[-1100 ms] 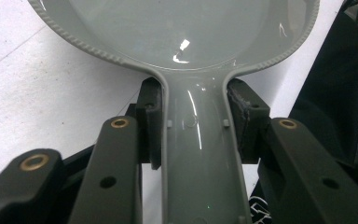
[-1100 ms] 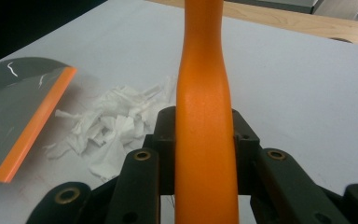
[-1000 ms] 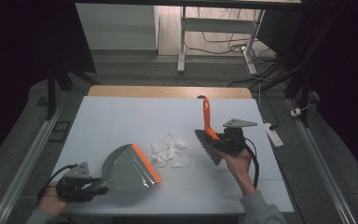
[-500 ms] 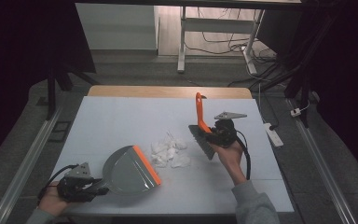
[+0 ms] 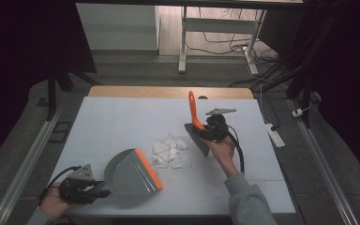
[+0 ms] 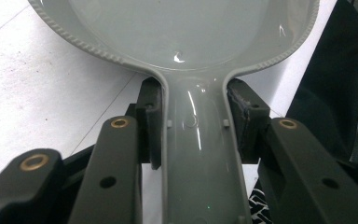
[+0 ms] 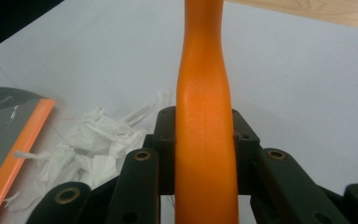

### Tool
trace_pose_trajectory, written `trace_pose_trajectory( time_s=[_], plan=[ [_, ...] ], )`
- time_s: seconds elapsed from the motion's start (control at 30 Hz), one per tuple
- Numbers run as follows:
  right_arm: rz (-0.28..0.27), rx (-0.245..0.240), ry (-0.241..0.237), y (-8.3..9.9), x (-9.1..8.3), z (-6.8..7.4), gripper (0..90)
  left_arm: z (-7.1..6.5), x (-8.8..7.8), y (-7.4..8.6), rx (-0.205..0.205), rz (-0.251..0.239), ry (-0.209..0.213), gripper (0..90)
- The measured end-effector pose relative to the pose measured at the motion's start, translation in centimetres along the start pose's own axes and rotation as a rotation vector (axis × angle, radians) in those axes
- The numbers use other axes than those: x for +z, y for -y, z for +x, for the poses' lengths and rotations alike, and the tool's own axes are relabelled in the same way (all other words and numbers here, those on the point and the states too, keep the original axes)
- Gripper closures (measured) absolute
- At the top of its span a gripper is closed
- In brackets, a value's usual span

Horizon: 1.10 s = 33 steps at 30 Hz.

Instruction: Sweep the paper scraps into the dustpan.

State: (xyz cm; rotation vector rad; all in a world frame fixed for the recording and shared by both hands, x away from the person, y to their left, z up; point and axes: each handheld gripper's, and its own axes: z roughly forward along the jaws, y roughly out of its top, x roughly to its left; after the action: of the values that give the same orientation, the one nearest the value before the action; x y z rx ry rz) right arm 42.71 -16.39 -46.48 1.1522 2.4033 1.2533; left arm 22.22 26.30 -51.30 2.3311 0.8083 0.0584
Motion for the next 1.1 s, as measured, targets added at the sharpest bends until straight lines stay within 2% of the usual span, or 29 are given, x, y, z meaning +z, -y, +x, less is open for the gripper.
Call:
trace_pose_trajectory(
  time_s=[0.57,0.87,1.1],
  plan=[
    [0.047,0.002,0.008,-0.3,2.5,0.0,70.7,0.1,0.6,-0.1,0.003,0.024,0.010,61.3],
    [0.079,-0.026,0.011,-1.1,3.6,0.8,70.7,0.1,0.8,-0.3,0.002,0.023,0.010,61.3],
    [0.108,-0.029,0.010,-1.1,4.4,1.2,70.7,0.1,1.0,-0.4,-0.007,0.019,0.009,61.3]
  ],
)
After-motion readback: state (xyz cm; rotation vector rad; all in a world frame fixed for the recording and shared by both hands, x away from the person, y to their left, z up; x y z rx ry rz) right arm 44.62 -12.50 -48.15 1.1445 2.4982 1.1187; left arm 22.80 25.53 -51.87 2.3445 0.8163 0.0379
